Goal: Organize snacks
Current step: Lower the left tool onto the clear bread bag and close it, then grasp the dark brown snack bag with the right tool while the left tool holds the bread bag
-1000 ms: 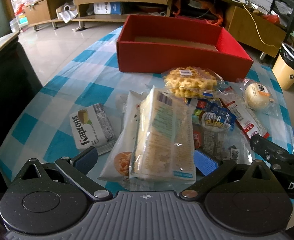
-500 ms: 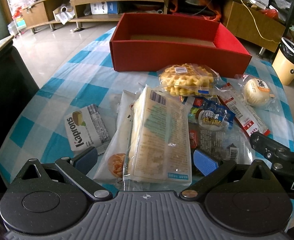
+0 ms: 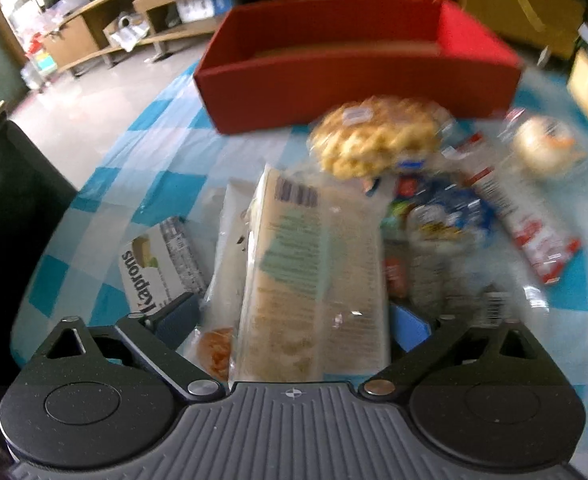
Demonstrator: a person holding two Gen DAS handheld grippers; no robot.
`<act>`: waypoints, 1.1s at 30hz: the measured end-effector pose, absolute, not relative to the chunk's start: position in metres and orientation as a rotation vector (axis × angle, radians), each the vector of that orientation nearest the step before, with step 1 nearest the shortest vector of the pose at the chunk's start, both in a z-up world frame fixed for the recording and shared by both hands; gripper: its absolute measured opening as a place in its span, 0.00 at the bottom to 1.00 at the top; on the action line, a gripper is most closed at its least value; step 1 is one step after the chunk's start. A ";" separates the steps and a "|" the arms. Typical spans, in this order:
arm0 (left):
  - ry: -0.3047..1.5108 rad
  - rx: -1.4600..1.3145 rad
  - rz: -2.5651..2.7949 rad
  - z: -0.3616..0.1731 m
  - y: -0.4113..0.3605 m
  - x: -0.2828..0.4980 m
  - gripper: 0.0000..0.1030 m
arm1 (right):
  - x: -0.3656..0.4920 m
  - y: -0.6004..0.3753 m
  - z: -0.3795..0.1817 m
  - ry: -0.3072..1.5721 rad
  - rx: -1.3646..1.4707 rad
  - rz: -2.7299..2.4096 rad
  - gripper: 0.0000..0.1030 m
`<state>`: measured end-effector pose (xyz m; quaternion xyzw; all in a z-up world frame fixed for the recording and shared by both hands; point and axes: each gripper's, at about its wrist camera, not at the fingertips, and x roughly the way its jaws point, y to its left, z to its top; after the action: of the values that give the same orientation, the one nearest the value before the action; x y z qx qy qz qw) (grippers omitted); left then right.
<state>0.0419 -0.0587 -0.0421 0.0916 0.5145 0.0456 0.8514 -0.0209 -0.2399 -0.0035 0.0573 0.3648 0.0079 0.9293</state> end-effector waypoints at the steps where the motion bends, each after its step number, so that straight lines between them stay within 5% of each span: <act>1: 1.095 0.195 0.107 -0.045 -0.056 0.045 0.95 | -0.021 -0.240 -0.003 0.749 0.117 0.018 1.00; 5: 1.159 0.151 0.089 -0.046 -0.037 0.045 0.76 | -0.021 -0.243 -0.003 0.759 0.130 0.040 1.00; 11: 1.223 0.127 0.002 -0.038 -0.014 0.018 0.73 | -0.022 -0.226 -0.017 0.831 0.054 0.143 0.99; 19: 1.242 0.084 -0.129 -0.041 0.000 0.002 0.76 | -0.011 -0.168 -0.034 0.782 -0.400 0.451 0.98; 29: 1.241 0.052 -0.258 -0.042 0.003 0.002 0.91 | 0.015 -0.145 -0.078 0.935 -0.502 0.633 0.94; 33: 1.232 0.083 -0.259 -0.042 -0.001 0.000 0.92 | 0.000 -0.156 -0.078 0.996 -0.433 0.602 0.74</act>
<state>0.0001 -0.0013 -0.0425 0.0387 0.5759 -0.1211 0.8076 -0.0002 -0.1559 -0.0779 -0.2027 0.4666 0.2821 0.8134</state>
